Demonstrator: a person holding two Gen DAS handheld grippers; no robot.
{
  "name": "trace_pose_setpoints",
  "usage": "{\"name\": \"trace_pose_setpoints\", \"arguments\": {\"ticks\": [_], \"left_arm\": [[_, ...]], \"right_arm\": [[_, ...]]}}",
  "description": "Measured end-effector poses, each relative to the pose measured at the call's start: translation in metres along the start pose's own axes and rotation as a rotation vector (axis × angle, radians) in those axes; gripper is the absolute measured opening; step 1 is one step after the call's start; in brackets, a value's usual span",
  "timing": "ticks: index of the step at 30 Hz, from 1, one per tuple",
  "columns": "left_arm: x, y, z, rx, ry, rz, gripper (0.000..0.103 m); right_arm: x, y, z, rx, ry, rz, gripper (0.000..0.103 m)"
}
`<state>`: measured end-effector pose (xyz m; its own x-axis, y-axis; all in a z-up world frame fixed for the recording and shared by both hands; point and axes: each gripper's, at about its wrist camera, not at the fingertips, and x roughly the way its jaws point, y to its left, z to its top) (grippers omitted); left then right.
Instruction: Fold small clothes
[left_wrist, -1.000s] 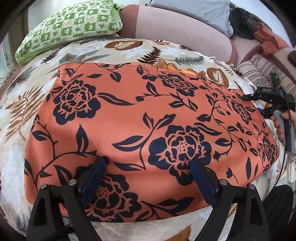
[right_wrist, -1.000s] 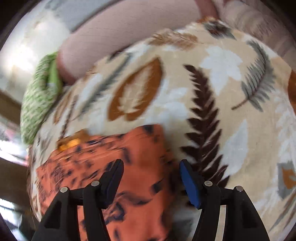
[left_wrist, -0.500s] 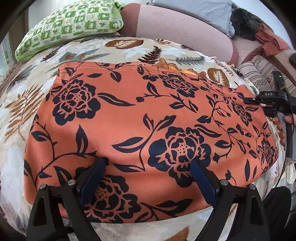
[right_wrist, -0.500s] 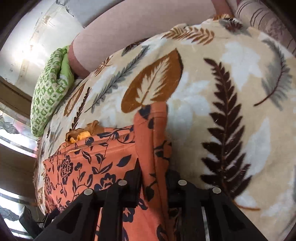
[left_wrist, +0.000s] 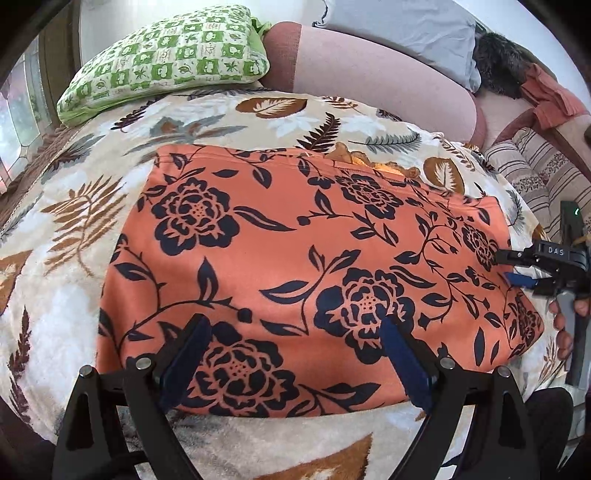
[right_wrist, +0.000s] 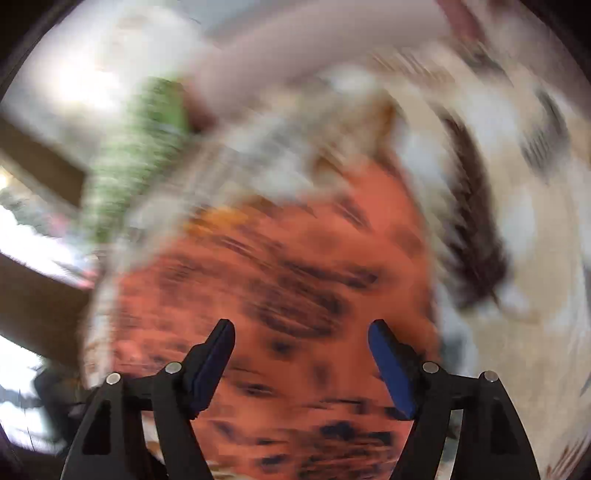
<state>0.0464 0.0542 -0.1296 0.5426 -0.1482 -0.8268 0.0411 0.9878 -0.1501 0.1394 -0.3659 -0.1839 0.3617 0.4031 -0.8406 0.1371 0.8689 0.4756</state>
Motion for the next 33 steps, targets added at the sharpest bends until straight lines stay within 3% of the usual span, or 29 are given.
{"name": "trace_pose_setpoints", "arguments": {"ticks": [2, 6, 9, 12, 15, 17, 20, 22, 24, 28, 30, 31, 33], "left_arm": [[-0.003, 0.002, -0.001, 0.007, -0.009, 0.003, 0.092], [0.003, 0.007, -0.004, -0.011, 0.009, 0.010, 0.092], [0.010, 0.004, -0.005, 0.004, 0.017, 0.031, 0.092], [0.018, 0.004, -0.006, 0.054, 0.051, 0.087, 0.092], [0.010, 0.009, -0.004, 0.009, 0.025, 0.074, 0.092], [0.005, 0.008, -0.003, 0.003, 0.003, 0.065, 0.092], [0.019, 0.000, -0.005, 0.064, 0.058, 0.118, 0.092], [0.026, -0.002, -0.010, 0.093, 0.075, 0.141, 0.092], [0.020, 0.000, -0.010, 0.066, 0.056, 0.126, 0.092], [0.023, 0.000, -0.010, 0.062, 0.060, 0.132, 0.092], [0.028, -0.002, -0.011, 0.086, 0.069, 0.145, 0.092], [0.026, -0.002, -0.011, 0.088, 0.067, 0.144, 0.092], [0.019, 0.000, -0.011, 0.064, 0.056, 0.117, 0.092]], "right_arm": [[-0.019, -0.001, -0.002, 0.028, -0.060, 0.063, 0.073], [-0.037, 0.023, -0.011, -0.072, -0.099, 0.171, 0.074], [-0.004, -0.001, -0.012, -0.002, -0.022, 0.117, 0.076], [-0.017, -0.026, -0.016, 0.189, -0.069, 0.260, 0.076], [-0.041, -0.007, -0.019, 0.097, -0.108, 0.349, 0.076], [-0.040, -0.004, -0.026, 0.059, -0.107, 0.355, 0.076], [-0.001, -0.026, -0.029, 0.132, -0.019, 0.224, 0.075], [-0.010, -0.029, -0.031, 0.167, -0.069, 0.279, 0.075], [-0.028, -0.016, -0.033, 0.110, -0.103, 0.336, 0.075], [-0.037, -0.010, -0.040, 0.022, -0.126, 0.319, 0.076], [-0.012, -0.031, -0.037, 0.121, -0.054, 0.248, 0.076], [-0.005, -0.041, -0.035, 0.208, -0.039, 0.301, 0.075], [-0.017, -0.035, -0.030, 0.208, -0.070, 0.328, 0.076]]}}
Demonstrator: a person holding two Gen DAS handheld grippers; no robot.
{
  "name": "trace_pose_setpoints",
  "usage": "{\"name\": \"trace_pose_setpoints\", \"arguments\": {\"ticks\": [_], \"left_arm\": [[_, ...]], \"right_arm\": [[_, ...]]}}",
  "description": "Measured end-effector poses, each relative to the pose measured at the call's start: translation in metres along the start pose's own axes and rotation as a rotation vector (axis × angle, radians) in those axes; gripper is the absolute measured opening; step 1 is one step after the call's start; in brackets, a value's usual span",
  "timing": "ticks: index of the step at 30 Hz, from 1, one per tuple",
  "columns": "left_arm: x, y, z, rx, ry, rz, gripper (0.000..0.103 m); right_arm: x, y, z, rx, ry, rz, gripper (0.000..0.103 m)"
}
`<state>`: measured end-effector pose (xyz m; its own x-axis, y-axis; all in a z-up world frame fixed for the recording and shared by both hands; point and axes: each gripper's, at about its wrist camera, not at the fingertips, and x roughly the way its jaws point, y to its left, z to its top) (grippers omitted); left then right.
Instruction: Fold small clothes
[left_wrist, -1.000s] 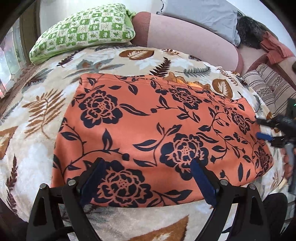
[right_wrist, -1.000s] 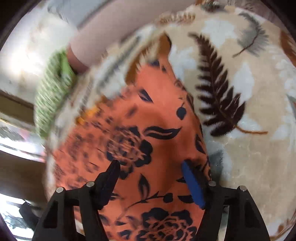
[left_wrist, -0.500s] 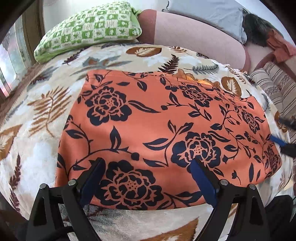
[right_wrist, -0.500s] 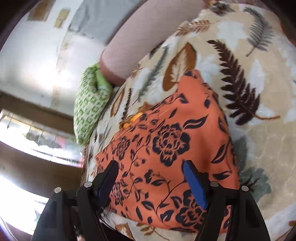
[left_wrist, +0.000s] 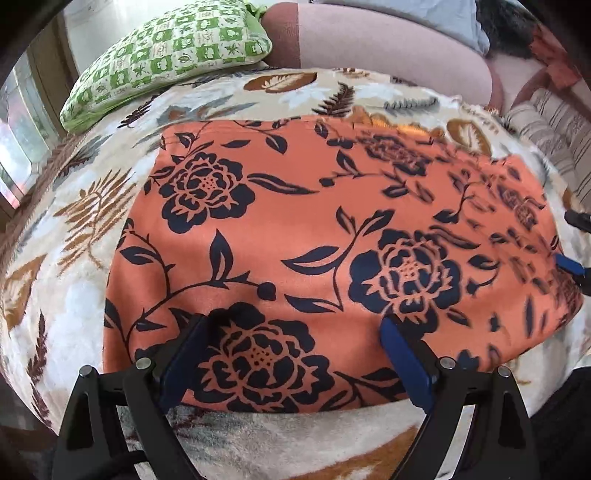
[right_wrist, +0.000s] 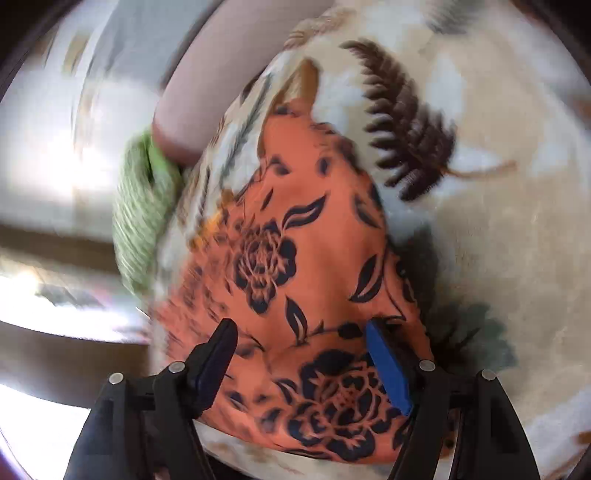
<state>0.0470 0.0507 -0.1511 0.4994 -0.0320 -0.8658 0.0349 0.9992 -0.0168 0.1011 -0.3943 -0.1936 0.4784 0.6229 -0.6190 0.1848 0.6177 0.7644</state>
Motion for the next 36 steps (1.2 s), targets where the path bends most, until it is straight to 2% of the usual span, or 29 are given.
{"name": "trace_pose_setpoints", "arguments": {"ticks": [3, 5, 8, 10, 12, 16, 21, 24, 27, 30, 36], "left_arm": [[-0.004, 0.006, 0.004, -0.040, -0.019, -0.017, 0.092], [-0.002, 0.008, 0.007, -0.050, -0.024, -0.015, 0.092], [0.004, 0.010, 0.008, -0.057, -0.018, -0.013, 0.092], [0.009, 0.007, 0.007, -0.035, -0.006, 0.003, 0.092], [0.008, 0.006, 0.007, -0.025, -0.010, 0.005, 0.092], [0.003, 0.007, 0.009, -0.056, -0.025, -0.021, 0.092], [-0.004, -0.001, 0.005, -0.059, -0.044, -0.041, 0.092], [-0.008, -0.010, 0.002, -0.037, -0.044, -0.035, 0.092], [-0.014, -0.017, 0.001, -0.027, -0.052, -0.032, 0.092], [-0.024, -0.020, -0.002, -0.022, -0.070, -0.031, 0.092], [-0.027, -0.020, -0.004, -0.029, -0.065, -0.024, 0.092]], "right_arm": [[-0.004, 0.033, 0.016, -0.128, -0.030, 0.016, 0.076], [0.006, 0.041, 0.040, -0.144, -0.026, 0.002, 0.076], [0.024, 0.034, 0.068, -0.122, -0.037, -0.028, 0.076], [0.051, 0.010, 0.089, -0.047, 0.003, -0.062, 0.076], [0.044, 0.001, 0.090, 0.027, -0.031, -0.004, 0.076], [0.005, 0.025, 0.062, -0.056, -0.083, 0.001, 0.076], [-0.050, 0.020, -0.015, -0.039, -0.109, 0.032, 0.077], [-0.067, 0.005, -0.062, 0.018, -0.086, 0.051, 0.078], [-0.058, -0.012, -0.096, 0.062, -0.029, 0.034, 0.078], [-0.057, -0.038, -0.105, 0.143, -0.043, 0.013, 0.078], [-0.057, -0.062, -0.091, 0.260, -0.106, 0.113, 0.078]]}}
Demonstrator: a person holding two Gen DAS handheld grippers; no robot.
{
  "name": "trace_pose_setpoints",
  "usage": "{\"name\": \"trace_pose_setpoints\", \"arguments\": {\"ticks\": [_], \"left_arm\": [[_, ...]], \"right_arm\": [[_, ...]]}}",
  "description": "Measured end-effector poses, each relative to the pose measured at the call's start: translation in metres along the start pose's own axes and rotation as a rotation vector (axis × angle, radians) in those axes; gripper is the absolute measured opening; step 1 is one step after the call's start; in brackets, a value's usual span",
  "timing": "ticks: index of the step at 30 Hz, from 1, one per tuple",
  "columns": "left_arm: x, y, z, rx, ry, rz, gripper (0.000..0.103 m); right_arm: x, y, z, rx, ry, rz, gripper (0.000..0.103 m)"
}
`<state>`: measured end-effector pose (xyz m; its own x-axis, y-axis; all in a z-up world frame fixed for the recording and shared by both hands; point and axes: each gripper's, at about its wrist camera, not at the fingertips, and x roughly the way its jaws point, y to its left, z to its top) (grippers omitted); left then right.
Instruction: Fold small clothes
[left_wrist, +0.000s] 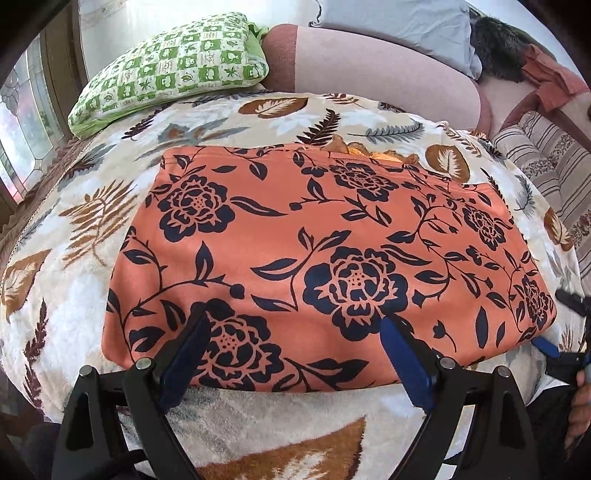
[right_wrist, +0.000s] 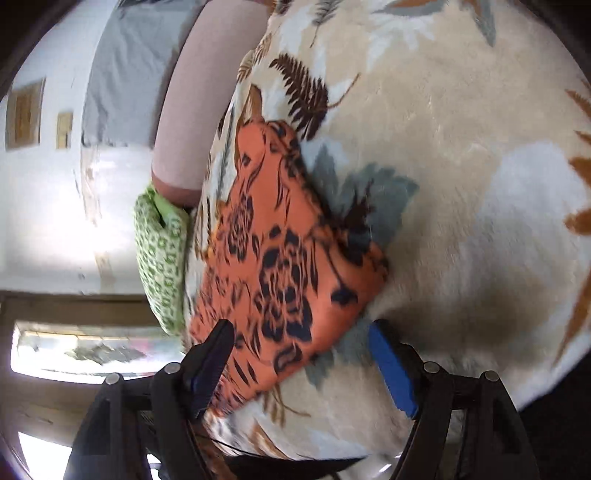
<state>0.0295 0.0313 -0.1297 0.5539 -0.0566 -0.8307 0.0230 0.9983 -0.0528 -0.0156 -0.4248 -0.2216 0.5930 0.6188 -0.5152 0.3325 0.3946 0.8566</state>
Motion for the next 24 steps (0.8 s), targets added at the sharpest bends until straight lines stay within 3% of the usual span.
{"name": "trace_pose_setpoints", "arguments": {"ticks": [4, 5, 6, 8, 12, 14, 15, 17, 19, 20, 21, 24], "left_arm": [[0.004, -0.008, 0.000, 0.023, 0.006, 0.002, 0.092], [0.006, -0.010, -0.001, 0.029, 0.011, 0.004, 0.092], [0.007, -0.011, -0.001, 0.031, 0.015, 0.007, 0.092], [0.010, -0.014, 0.000, 0.038, 0.022, 0.011, 0.092], [0.010, -0.016, 0.004, 0.038, 0.005, 0.022, 0.092], [0.017, -0.016, 0.006, 0.027, 0.019, 0.026, 0.092], [0.023, -0.017, 0.008, 0.026, 0.038, 0.023, 0.092], [0.034, -0.020, 0.008, 0.045, 0.072, 0.030, 0.092], [0.040, -0.019, 0.008, 0.044, 0.075, 0.037, 0.092], [0.040, -0.018, 0.008, 0.036, 0.074, 0.035, 0.092], [0.039, -0.017, 0.009, 0.025, 0.071, 0.030, 0.092], [0.028, -0.013, 0.015, -0.016, 0.018, 0.008, 0.092]], "right_arm": [[0.012, -0.003, 0.013, 0.026, 0.006, 0.018, 0.075], [0.015, -0.003, 0.016, 0.021, 0.010, 0.002, 0.061], [0.018, -0.004, 0.018, 0.011, 0.017, -0.021, 0.036], [0.012, 0.001, 0.017, -0.040, 0.011, -0.046, 0.020], [-0.003, 0.041, 0.004, -0.227, -0.068, -0.120, 0.015], [0.002, 0.030, 0.003, -0.206, -0.055, -0.184, 0.015], [0.011, 0.014, 0.005, -0.159, -0.015, -0.223, 0.019], [0.010, 0.001, 0.008, -0.063, -0.019, -0.137, 0.022], [0.000, 0.013, 0.010, -0.097, -0.038, -0.070, 0.033], [-0.004, 0.018, 0.009, -0.114, -0.048, -0.055, 0.062], [-0.006, 0.024, 0.009, -0.131, -0.058, -0.046, 0.083], [-0.001, 0.027, 0.012, -0.131, -0.040, -0.045, 0.084]]}}
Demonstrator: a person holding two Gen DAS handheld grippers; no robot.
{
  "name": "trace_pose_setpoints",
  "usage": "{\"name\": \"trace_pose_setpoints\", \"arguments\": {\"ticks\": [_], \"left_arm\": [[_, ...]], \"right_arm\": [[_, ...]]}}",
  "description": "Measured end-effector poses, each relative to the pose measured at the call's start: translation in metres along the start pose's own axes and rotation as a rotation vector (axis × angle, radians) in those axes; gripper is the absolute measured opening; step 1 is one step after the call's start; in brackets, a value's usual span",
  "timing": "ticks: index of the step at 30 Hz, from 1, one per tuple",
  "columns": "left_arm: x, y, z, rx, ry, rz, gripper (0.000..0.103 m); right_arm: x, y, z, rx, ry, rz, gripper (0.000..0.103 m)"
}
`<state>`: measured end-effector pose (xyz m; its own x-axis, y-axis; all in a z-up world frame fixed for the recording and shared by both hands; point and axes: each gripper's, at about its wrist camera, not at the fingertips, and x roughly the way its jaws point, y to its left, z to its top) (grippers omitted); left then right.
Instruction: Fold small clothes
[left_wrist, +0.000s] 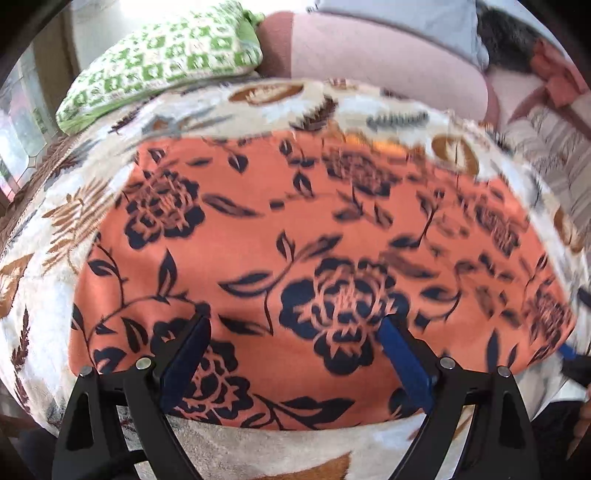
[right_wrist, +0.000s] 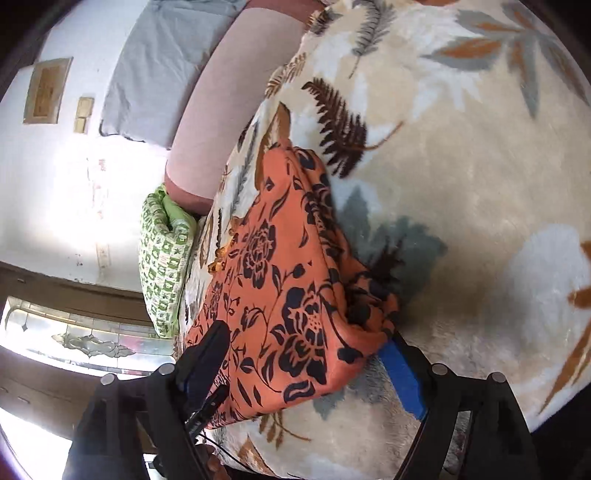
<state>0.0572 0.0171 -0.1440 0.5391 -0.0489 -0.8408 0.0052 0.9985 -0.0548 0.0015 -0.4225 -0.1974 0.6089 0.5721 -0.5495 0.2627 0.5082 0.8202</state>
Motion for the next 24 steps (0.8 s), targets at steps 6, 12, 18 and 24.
{"name": "trace_pose_setpoints", "arguments": {"ticks": [6, 12, 18, 24], "left_arm": [[0.022, -0.012, -0.005, 0.071, 0.059, 0.040, 0.094], [0.009, -0.007, 0.000, 0.023, 0.024, 0.010, 0.094], [0.023, -0.010, -0.002, 0.083, 0.060, 0.064, 0.096], [0.014, -0.005, 0.005, 0.047, 0.041, 0.031, 0.096]], "right_arm": [[0.030, 0.002, 0.003, 0.015, 0.038, 0.012, 0.054], [0.027, 0.023, 0.001, -0.102, 0.020, -0.048, 0.028], [0.042, 0.006, -0.001, -0.009, 0.049, -0.040, 0.056], [0.046, 0.013, -0.001, -0.060, 0.061, -0.056, 0.058]]}}
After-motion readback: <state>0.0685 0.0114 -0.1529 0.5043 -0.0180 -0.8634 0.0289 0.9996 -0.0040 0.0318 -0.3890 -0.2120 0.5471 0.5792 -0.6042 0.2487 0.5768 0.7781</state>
